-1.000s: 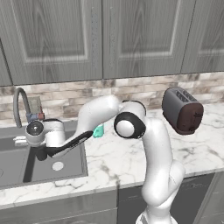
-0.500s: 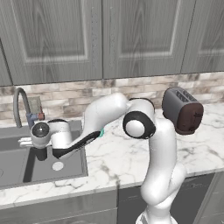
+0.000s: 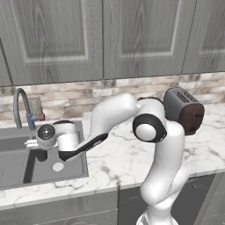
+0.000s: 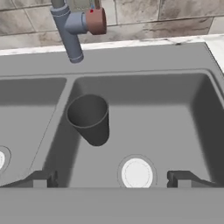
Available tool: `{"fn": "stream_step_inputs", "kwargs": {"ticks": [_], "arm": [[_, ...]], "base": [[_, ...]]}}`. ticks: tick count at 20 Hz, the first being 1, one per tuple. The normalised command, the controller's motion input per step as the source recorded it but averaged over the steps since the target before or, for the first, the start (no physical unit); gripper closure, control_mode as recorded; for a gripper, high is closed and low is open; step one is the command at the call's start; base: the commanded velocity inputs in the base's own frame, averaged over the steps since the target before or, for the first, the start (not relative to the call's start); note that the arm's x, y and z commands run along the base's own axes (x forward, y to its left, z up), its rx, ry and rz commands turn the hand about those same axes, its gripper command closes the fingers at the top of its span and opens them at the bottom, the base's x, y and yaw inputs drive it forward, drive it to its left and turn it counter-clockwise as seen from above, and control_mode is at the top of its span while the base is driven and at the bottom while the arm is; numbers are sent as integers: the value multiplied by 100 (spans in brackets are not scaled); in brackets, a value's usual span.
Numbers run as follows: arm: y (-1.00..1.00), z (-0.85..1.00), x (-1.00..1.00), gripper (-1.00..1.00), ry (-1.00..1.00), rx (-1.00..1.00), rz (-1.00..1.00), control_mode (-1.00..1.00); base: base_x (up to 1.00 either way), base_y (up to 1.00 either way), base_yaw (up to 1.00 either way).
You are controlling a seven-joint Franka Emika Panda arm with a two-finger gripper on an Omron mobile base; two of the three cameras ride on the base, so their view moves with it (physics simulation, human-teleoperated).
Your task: Place the mug in the left basin and the glass cup in the right basin of the sink.
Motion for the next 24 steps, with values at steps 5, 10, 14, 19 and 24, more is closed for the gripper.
{"fn": "stream_step_inputs", "kwargs": {"ticks": [5,10,14,19,24], "arm": [[-33,6,-1,-100,-3,-5,0,-100],[-29,6,0,-100,-4,-3,-2,-100],[-24,6,-5,-100,-6,0,-4,-100],[-26,9,-11,-100,-7,0,-4,-100],[-27,9,-13,-100,-7,0,-4,-100]], "base": [[0,0,0],[0,0,0],[0,0,0],[0,0,0],[0,0,0]]}}
